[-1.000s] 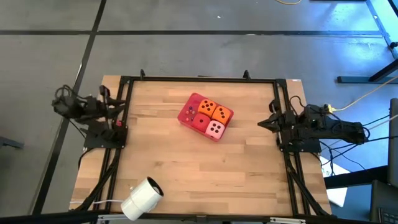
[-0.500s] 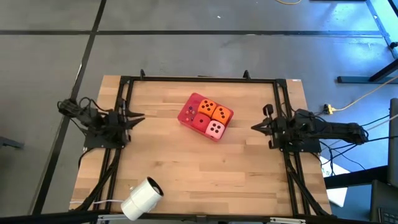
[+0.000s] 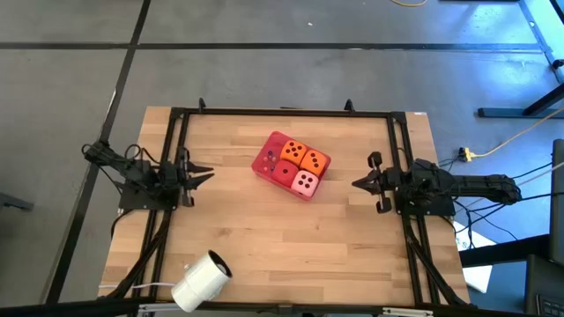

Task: Pick & Place Dice
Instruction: Return to Home Position

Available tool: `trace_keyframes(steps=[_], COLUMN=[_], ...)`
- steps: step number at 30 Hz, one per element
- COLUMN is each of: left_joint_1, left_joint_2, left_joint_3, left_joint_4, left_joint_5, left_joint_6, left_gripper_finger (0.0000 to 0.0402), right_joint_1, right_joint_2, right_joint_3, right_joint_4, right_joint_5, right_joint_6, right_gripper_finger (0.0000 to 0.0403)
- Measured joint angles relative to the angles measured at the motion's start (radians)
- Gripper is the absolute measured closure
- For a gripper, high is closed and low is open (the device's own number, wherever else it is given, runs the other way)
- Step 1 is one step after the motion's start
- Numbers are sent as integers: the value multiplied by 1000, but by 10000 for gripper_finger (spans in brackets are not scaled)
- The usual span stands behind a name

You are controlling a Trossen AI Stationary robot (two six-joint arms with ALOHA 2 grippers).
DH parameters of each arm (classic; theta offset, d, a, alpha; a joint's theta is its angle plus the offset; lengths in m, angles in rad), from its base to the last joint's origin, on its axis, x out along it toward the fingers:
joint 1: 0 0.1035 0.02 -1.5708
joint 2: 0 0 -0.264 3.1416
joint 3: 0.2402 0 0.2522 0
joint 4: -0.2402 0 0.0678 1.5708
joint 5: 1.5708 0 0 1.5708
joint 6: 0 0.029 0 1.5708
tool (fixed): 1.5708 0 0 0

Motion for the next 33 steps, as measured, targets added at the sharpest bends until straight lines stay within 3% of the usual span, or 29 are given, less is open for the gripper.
trace_keyframes(steps=[15, 33], left_joint_1=[0, 0], left_joint_2=[0, 1], left_joint_3=[-109, -112], left_joint_4=[163, 112], left_joint_5=[2, 0], left_joint_6=[-23, -53], left_gripper_finger=[341, 341], right_joint_1=[0, 0], right_joint_2=[2, 2], right_joint_3=[-1, 0], right_joint_4=[-8, -51], right_joint_5=[0, 2], right_joint_6=[10, 13], right_gripper_finger=[393, 393])
